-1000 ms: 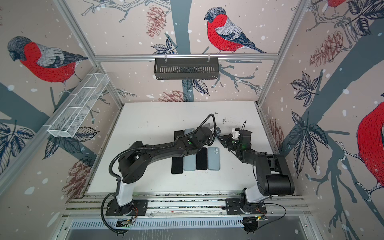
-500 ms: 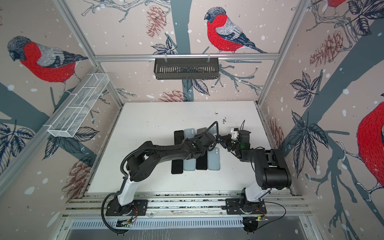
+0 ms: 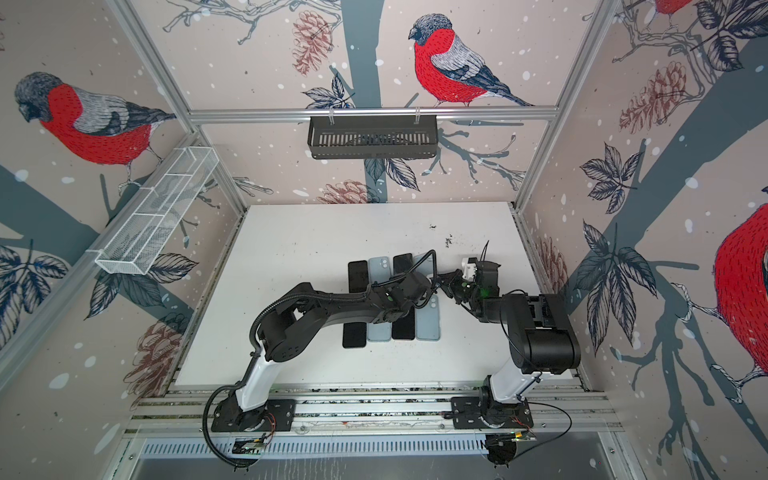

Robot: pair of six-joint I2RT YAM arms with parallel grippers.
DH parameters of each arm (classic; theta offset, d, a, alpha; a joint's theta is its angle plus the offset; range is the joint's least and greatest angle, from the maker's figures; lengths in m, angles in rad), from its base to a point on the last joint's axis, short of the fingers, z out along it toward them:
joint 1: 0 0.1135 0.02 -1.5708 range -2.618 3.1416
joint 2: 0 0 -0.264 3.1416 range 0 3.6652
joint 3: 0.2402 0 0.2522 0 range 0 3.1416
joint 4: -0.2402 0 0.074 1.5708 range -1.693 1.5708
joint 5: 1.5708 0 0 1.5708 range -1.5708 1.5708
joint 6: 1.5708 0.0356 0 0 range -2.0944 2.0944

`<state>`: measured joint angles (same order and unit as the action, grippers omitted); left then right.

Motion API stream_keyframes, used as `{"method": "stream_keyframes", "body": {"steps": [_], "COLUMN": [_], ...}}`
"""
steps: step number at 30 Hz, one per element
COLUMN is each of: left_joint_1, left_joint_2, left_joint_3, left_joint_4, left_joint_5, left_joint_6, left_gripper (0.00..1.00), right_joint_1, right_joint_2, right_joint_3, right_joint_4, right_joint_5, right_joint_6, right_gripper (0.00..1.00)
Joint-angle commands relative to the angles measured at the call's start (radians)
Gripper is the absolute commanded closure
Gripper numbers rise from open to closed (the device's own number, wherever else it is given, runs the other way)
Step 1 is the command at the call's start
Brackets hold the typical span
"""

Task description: Take the phone out of the phone case

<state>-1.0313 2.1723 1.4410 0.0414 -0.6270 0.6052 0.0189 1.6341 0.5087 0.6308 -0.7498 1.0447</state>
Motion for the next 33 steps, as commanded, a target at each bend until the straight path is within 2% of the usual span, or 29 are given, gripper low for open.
{"method": "stream_keyframes", "body": {"steps": [1,4,8,12,14,16,21,24,26,28,31,33], "left_joint_1": [-0.001,-0.003,-0.001,0.0,0.002,0.006,0.016,0.037,0.06,0.075,0.088,0.102], "left_joint_2": [-0.008,-0.006,-0.015,-0.042,-0.06,-0.086,-0.179,-0.26,-0.338,-0.404,-0.494,-0.55], "left_joint_3": [-0.006,-0.015,-0.024,-0.037,-0.036,-0.034,-0.047,-0.084,-0.148,-0.215,-0.311,-0.361], "left_joint_4": [0.02,0.04,0.057,0.086,0.09,0.089,0.049,-0.021,-0.058,-0.09,-0.146,-0.172], "left_joint_5": [0.035,0.026,0.029,0.015,0.011,0.005,0.021,0.034,0.076,0.113,0.096,0.15], "left_joint_6": [-0.023,-0.031,-0.046,-0.07,-0.091,-0.119,-0.241,-0.377,-0.494,-0.582,-0.694,-0.774], "left_gripper": [0.72,0.68,0.52,0.3,0.25,0.13,0.09,0.07,0.07,0.06,0.06,0.05], "right_joint_1": [-0.003,-0.001,0.0,0.001,0.001,0.001,0.004,0.006,0.004,0.004,0.005,0.012], "right_joint_2": [0.01,0.022,0.035,0.052,0.061,0.07,0.088,0.087,0.078,0.068,0.067,0.066], "right_joint_3": [-0.004,-0.007,-0.004,-0.004,0.0,0.001,0.014,0.022,0.03,0.039,0.051,0.05], "right_joint_4": [0.048,0.067,0.073,0.075,0.063,0.061,0.027,-0.02,-0.07,-0.129,-0.187,-0.206], "right_joint_5": [0.008,0.006,0.008,0.008,0.01,0.012,0.007,0.0,0.008,0.027,0.02,0.013], "right_joint_6": [0.005,0.017,0.017,0.014,0.005,0.001,-0.027,-0.068,-0.109,-0.153,-0.199,-0.217], "right_gripper": [0.98,0.97,0.91,0.76,0.67,0.58,0.42,0.29,0.19,0.13,0.06,0.01]}}
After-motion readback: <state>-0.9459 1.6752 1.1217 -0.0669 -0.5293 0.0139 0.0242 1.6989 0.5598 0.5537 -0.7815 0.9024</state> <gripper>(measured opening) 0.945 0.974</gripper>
